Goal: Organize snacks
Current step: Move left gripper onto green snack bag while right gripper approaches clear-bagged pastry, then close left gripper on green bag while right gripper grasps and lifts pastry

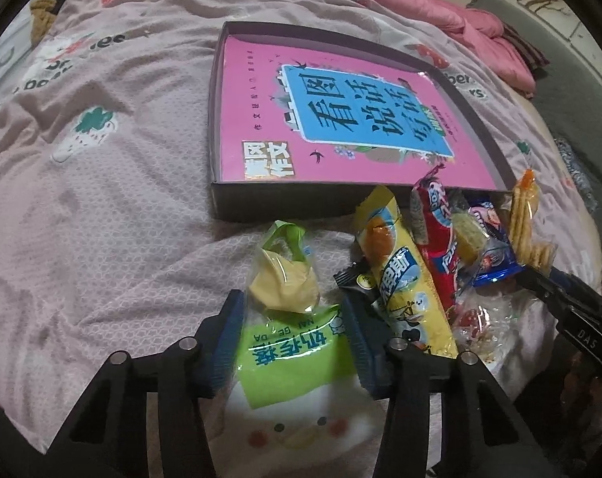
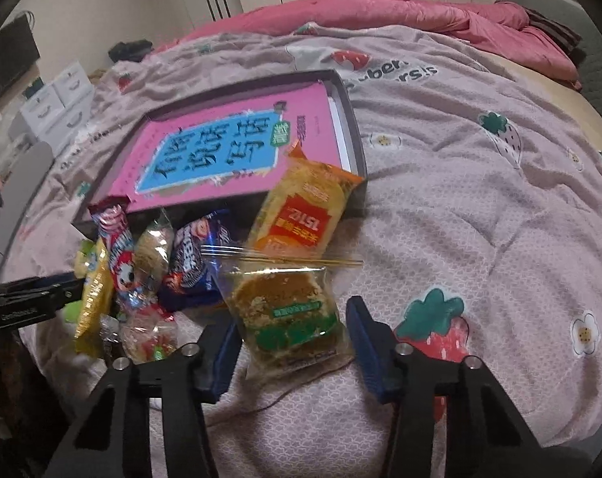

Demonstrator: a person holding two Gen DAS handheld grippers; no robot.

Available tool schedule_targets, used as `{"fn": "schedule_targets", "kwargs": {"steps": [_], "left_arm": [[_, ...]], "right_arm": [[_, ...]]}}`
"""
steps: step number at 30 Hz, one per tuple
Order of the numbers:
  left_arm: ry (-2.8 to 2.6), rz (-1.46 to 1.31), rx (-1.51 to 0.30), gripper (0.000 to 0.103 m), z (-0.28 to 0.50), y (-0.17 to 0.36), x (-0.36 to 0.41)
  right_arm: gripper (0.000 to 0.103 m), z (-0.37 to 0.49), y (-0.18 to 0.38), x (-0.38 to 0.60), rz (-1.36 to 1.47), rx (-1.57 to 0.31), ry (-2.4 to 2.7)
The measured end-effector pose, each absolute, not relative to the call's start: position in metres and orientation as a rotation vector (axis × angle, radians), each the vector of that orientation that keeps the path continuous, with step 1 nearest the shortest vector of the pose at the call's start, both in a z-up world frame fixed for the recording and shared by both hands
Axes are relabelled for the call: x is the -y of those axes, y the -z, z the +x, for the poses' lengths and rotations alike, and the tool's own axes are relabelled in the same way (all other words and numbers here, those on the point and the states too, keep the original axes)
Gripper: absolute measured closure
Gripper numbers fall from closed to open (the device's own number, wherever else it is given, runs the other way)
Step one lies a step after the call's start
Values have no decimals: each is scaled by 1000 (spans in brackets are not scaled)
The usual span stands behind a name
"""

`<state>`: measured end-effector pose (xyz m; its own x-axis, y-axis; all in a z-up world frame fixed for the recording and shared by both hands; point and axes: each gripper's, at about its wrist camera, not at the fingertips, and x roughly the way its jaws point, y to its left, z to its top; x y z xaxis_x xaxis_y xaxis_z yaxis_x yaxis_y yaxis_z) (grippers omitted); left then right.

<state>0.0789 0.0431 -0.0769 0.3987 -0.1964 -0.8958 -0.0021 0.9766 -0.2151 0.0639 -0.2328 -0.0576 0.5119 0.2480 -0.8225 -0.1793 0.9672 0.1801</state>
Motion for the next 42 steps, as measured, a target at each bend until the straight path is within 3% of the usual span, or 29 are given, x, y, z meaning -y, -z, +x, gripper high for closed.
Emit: {"fn": "schedule_targets", "kwargs": {"steps": [11,42], "left_arm": [[169,-265,-1138,68,73,69,-57],[205,-277,-933,73,54,6,-63]], "right_arm": [[57,58,44,248,156,-947,-260],[57,47,3,244,147,-744,-300]]}}
